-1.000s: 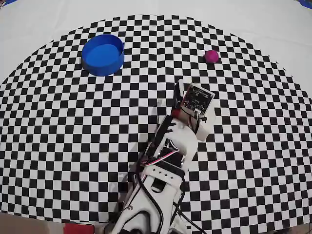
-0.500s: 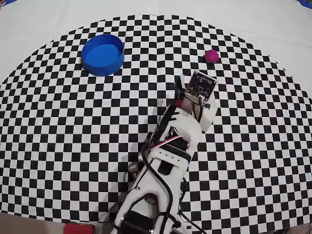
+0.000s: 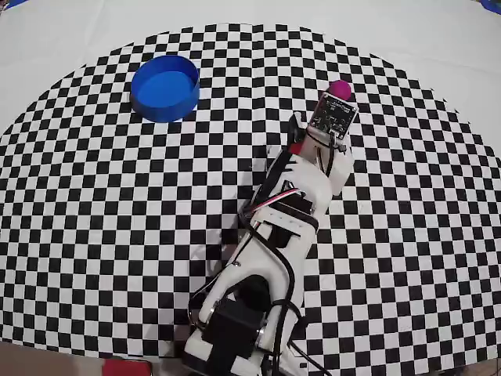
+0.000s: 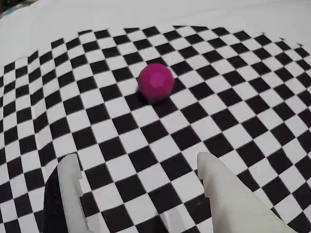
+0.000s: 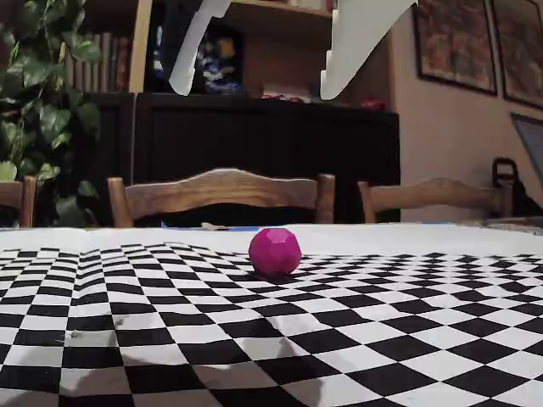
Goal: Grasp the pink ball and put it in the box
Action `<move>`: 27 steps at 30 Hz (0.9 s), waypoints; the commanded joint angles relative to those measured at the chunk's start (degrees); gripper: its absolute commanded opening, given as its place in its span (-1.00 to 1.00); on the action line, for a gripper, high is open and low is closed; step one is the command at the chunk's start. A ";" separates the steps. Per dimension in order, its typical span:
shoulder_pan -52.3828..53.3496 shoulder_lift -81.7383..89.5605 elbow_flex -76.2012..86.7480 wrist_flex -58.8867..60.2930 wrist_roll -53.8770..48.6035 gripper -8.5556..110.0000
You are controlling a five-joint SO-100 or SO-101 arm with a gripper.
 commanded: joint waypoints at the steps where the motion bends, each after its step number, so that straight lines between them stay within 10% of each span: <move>1: -0.44 -1.67 -4.13 -0.79 0.53 -0.39; 27: -1.41 -20.21 -19.16 1.85 0.53 -0.39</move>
